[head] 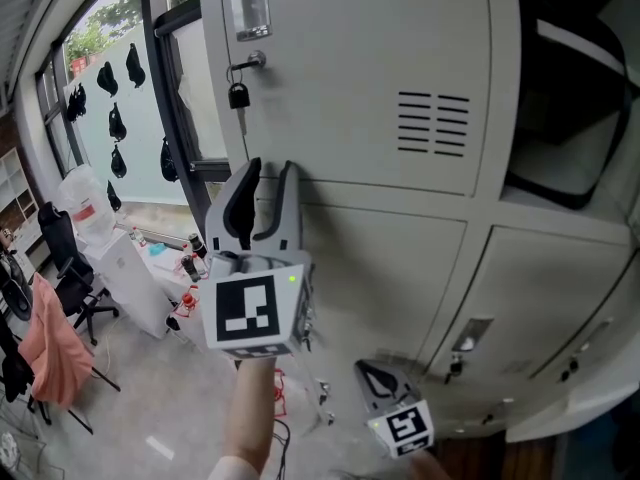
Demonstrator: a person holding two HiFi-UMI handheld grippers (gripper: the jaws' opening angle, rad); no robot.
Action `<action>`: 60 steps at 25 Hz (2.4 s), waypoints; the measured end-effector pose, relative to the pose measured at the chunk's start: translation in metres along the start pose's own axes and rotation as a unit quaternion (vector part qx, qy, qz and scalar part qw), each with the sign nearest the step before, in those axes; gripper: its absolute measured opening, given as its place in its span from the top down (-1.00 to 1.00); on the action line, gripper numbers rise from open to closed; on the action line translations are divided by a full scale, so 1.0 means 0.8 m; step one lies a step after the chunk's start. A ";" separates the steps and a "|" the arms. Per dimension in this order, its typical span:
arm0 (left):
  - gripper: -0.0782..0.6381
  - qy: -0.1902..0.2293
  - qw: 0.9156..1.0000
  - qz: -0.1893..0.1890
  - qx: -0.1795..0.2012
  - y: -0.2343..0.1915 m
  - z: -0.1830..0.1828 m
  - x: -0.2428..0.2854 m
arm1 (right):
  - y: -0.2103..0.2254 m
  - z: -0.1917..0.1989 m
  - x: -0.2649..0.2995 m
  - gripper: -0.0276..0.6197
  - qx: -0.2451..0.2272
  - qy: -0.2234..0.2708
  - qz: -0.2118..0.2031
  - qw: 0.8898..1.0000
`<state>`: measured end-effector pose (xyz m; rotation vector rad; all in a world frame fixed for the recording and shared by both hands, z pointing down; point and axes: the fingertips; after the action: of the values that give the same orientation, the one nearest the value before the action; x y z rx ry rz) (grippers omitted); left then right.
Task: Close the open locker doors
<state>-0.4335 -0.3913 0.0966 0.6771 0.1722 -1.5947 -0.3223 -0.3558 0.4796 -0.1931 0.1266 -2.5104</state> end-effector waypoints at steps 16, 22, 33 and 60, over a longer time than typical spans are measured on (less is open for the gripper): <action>0.42 0.000 0.999 0.016 -0.032 0.021 -0.027 -0.027 | -0.008 -0.003 -0.033 0.90 0.013 0.003 0.028 1.000; 0.42 0.023 0.997 0.038 -0.056 0.053 -0.065 -0.055 | -0.004 -0.014 -0.084 0.90 0.003 0.018 0.061 0.998; 0.42 0.048 0.988 0.103 -0.105 0.155 -0.127 -0.135 | 0.015 -0.015 -0.234 0.90 -0.011 0.027 0.160 0.987; 0.40 0.196 0.905 0.322 -0.195 0.474 -0.357 -0.192 | 0.145 0.002 -0.485 0.90 0.004 0.017 0.334 0.943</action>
<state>0.0157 -0.1801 0.0489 0.6435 0.4958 -0.7435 0.0561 -0.2220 0.4231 -0.0813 0.1645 -1.8367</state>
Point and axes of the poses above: the fingertips, and each gripper's own axes: x forward along the fingers, y to its right, z out of its underside, and after that the axes turned 3 degrees about z, right-handed
